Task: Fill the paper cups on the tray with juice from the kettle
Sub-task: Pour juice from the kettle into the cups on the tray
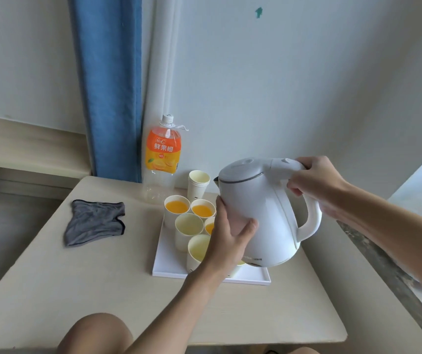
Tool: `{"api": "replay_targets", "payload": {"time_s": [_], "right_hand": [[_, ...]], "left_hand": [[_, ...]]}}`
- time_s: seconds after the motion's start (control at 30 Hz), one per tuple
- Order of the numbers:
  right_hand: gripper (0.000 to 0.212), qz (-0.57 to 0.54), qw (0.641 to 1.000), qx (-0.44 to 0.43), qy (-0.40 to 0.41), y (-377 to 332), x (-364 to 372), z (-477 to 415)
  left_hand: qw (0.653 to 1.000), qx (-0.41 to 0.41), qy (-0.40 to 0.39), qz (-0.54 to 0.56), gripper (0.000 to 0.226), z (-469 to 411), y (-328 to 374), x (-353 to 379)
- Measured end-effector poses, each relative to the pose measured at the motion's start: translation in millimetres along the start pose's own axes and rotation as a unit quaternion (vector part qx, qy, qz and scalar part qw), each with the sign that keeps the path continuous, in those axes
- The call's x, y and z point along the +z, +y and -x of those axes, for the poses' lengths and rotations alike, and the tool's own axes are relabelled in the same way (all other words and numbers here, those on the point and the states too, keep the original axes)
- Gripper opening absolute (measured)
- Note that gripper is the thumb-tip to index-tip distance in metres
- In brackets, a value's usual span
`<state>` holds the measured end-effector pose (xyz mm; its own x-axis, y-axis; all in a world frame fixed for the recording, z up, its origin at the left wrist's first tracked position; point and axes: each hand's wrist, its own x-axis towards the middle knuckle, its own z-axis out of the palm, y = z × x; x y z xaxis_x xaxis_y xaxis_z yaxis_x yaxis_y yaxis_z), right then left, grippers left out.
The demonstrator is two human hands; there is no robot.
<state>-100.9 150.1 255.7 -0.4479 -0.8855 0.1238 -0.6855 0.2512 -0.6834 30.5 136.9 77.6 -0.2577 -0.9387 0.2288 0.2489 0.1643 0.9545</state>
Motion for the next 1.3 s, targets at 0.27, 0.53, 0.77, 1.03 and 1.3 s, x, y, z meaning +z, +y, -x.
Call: {"api": "replay_targets", "payload": {"time_s": [0.27,0.53,0.77,1.03,1.3], "right_hand": [[0.023,0.038,0.999,-0.005,-0.001,6.8,5.6,-20.5],[0.029,0.059,0.998,-0.008,-0.014,4.0,8.5,-22.7],[0.023,0.076,0.996,-0.024,-0.025,-3.0,9.6,-23.9],[0.026,0.092,0.995,-0.027,-0.035,-6.0,14.2,-25.5],[0.024,0.119,0.992,-0.031,-0.038,-11.5,18.4,-25.1]], "left_hand": [[0.999,-0.017,0.008,-0.039,0.088,-5.5,-15.0,8.6],[0.999,-0.028,0.015,-0.043,0.096,-6.5,-20.8,9.8],[0.999,-0.030,0.024,-0.032,0.097,-6.7,-21.6,12.4],[0.999,-0.021,0.022,-0.028,0.085,-4.9,-25.8,9.1],[0.999,-0.022,0.026,-0.021,0.089,-1.6,-26.1,11.2]]}}
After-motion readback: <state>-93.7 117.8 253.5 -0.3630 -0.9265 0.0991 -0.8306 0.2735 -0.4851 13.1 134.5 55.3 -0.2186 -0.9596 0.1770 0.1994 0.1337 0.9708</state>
